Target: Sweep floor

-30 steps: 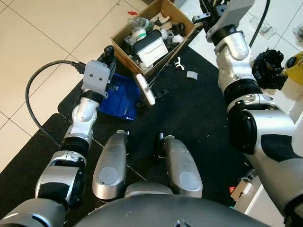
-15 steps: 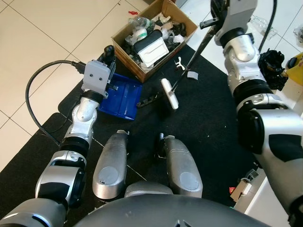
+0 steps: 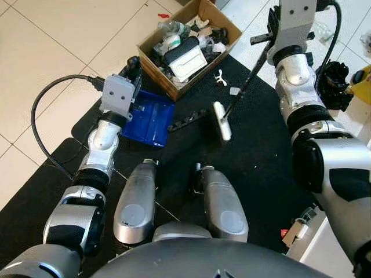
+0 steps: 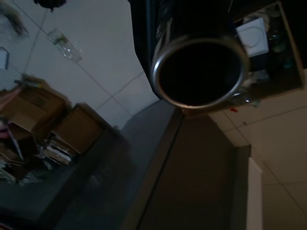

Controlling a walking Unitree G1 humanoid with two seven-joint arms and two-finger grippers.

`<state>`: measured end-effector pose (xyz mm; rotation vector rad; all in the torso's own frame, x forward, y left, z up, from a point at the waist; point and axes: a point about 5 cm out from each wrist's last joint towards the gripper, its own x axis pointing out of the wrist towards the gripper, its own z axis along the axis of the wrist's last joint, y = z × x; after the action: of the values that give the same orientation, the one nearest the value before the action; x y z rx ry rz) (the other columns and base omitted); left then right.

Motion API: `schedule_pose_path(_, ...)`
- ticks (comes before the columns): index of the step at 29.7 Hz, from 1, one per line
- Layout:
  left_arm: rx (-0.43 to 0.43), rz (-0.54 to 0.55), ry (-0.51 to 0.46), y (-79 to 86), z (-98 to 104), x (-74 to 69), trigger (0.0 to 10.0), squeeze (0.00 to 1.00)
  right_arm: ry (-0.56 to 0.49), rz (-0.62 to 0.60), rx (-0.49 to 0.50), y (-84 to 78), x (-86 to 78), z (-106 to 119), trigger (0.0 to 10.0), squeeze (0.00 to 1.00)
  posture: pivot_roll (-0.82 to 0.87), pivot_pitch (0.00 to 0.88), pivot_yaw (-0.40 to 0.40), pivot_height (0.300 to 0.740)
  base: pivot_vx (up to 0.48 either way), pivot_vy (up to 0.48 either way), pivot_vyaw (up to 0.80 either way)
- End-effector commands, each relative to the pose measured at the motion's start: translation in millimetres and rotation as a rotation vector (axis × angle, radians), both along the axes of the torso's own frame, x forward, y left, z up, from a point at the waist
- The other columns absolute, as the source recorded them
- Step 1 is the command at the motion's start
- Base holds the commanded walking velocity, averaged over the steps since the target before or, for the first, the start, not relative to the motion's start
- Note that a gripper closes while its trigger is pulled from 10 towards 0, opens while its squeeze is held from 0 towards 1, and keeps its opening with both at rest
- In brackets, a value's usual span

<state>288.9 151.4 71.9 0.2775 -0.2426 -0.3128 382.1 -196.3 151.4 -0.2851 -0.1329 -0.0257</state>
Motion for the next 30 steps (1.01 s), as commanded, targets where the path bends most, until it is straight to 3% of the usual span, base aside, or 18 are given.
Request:
schedule_pose_path(1, 0.007, -0.019, 0.080, -3.3, -16.1, -9.3, 10.0, 0.10, -0.008, -0.011, -0.006, -2.6, -3.6, -4.9, 10.0, 0.00, 0.27, 0.247, -0.081, 0.740, 0.000, 0.000, 0.00)
schedule_pose_path(15, 0.007, -0.008, 0.073, 0.7, -15.7, -14.7, 10.0, 0.11, 0.063, -0.065, 0.030, 2.1, -11.8, -29.6, 10.0, 0.00, 0.29, 0.264, -0.084, 0.740, 0.000, 0.000, 0.00)
schedule_pose_path(30, 0.018, -0.007, 0.075, 3.1, -15.5, -19.4, 10.0, 0.11, 0.144, -0.089, 0.148, 6.7, -19.1, -50.2, 10.0, 0.00, 0.31, 0.277, -0.082, 0.740, 0.000, 0.000, 0.00)
